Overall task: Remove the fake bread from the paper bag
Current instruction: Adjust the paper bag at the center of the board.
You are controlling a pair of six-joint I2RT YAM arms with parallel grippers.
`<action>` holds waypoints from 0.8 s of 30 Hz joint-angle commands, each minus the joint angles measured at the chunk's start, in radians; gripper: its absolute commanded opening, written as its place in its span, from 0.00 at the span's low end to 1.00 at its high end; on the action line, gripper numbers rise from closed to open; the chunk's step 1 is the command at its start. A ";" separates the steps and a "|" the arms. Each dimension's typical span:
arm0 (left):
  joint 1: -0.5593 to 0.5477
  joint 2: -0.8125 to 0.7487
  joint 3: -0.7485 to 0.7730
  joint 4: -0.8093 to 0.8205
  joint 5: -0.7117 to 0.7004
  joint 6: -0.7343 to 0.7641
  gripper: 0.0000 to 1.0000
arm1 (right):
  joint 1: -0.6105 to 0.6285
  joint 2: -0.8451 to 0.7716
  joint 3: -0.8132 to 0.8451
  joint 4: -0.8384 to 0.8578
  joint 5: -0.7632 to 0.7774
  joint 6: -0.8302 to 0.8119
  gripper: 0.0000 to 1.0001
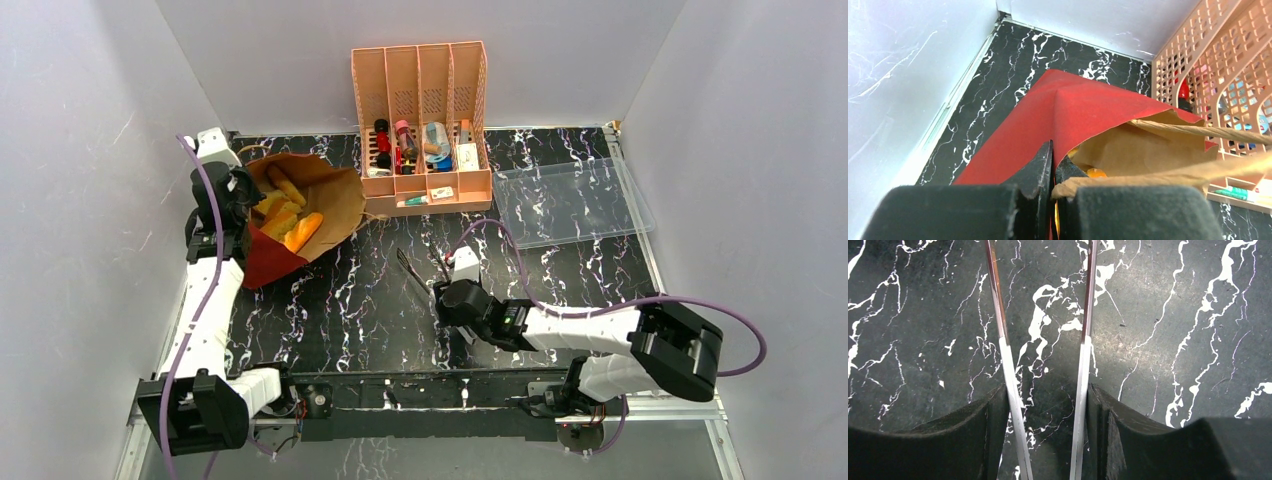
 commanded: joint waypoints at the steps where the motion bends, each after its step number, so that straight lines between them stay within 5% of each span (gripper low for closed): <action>1: -0.005 -0.065 -0.039 0.117 0.065 0.009 0.00 | 0.009 -0.060 0.005 0.003 -0.016 0.025 0.44; 24: -0.015 -0.214 -0.249 0.143 0.232 0.014 0.00 | 0.015 -0.297 0.038 -0.162 -0.022 0.073 0.37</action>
